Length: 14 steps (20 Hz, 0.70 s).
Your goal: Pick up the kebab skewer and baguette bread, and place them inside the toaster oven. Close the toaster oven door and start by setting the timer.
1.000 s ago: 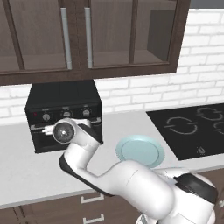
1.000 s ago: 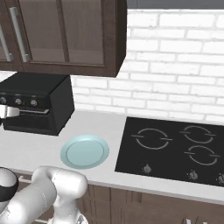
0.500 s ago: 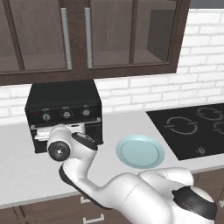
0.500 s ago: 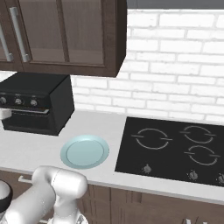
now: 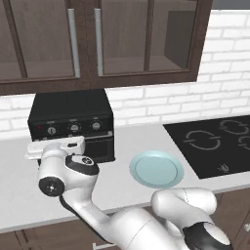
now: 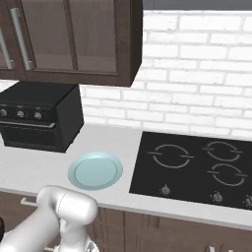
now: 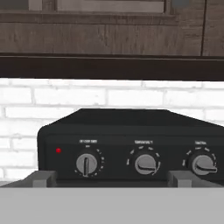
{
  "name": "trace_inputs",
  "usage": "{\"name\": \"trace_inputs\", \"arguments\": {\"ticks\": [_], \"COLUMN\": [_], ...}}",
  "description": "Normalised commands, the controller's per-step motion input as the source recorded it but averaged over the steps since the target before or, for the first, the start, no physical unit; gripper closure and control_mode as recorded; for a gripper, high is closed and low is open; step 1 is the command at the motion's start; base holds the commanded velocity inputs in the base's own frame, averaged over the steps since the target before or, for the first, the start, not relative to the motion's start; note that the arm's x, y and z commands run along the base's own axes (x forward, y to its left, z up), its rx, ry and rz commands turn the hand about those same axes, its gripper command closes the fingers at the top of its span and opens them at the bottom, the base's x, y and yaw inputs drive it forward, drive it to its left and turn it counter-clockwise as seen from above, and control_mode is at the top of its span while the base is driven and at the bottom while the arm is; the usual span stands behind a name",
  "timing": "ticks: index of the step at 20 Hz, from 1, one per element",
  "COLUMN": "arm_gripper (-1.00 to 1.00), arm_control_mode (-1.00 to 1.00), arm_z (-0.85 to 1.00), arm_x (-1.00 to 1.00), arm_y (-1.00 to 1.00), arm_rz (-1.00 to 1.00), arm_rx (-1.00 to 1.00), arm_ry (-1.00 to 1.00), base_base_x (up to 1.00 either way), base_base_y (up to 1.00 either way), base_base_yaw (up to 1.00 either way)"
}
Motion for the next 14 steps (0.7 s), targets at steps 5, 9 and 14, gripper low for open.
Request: {"name": "trace_inputs", "arguments": {"ticks": [5,9,14], "arm_gripper": [-1.00,-1.00,-1.00], "arm_control_mode": [-1.00,-1.00,-1.00], "arm_z": [0.00,0.00,0.00], "arm_x": [-0.19,0.00,0.00], "arm_y": [0.00,-0.11,-0.06], "arm_rz": [-0.02,-0.02,-0.07], "arm_rx": [0.00,0.00,0.03], "arm_ry": [-0.19,-0.12,0.00], "base_base_x": [0.00,0.00,0.00], "base_base_y": [0.00,0.00,0.00], "base_base_yaw": [0.00,0.00,0.00]}}
